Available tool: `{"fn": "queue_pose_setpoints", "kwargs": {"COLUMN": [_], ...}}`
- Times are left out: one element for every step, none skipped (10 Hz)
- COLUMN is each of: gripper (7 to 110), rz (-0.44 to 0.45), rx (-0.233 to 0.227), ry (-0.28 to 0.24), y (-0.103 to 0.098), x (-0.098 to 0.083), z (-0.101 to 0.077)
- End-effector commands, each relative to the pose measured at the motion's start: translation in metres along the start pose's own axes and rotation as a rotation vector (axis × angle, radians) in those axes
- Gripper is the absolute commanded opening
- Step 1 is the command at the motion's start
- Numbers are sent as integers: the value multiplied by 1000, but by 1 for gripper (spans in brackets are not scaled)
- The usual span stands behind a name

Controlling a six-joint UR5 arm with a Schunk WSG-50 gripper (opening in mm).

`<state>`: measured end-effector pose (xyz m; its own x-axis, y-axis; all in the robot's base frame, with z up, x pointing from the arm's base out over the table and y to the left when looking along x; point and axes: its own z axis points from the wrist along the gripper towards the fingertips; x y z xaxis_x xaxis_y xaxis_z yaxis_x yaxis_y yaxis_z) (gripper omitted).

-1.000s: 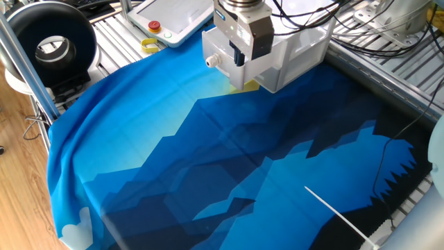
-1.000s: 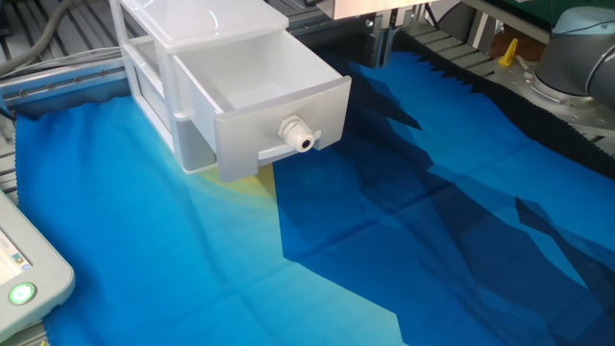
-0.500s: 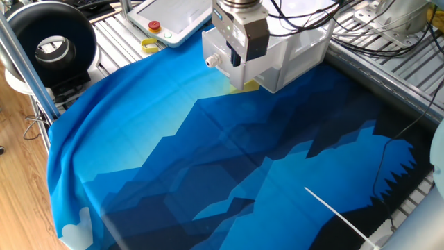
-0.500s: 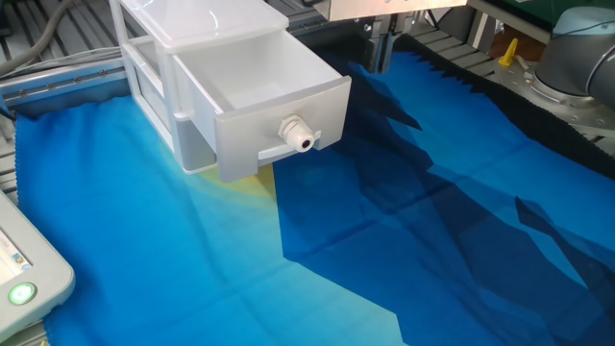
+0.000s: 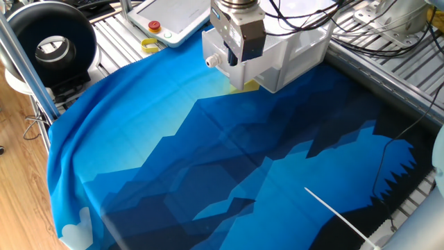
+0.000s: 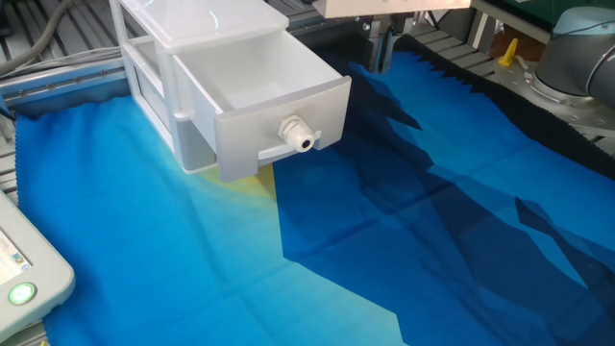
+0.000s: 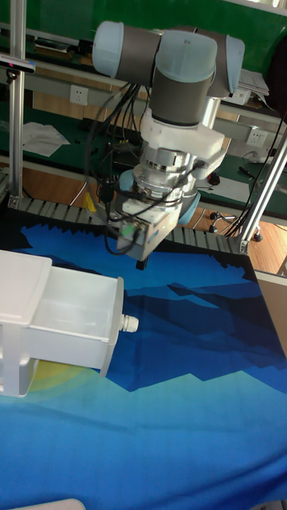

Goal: Grasp the handle and close the drawer

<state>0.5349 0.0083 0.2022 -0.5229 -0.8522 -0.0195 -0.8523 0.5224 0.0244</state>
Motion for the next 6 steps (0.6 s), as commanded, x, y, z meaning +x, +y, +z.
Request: {"fn": "queue_pose_setpoints", "kwargs": {"gripper": [7,7,7,7,7,7], "rz": [736,1029,1244,1283,1239,1233], "rx": [-6,-26,-61,-46,10,-34], "ry": [-3,-23,-26,-3,12,-11], "y": [1,4,10,7,-2,4], "x": [3,-5,-13,-4,7,-4], "z": [-12,-9,-7,-4,-3,-5]}}
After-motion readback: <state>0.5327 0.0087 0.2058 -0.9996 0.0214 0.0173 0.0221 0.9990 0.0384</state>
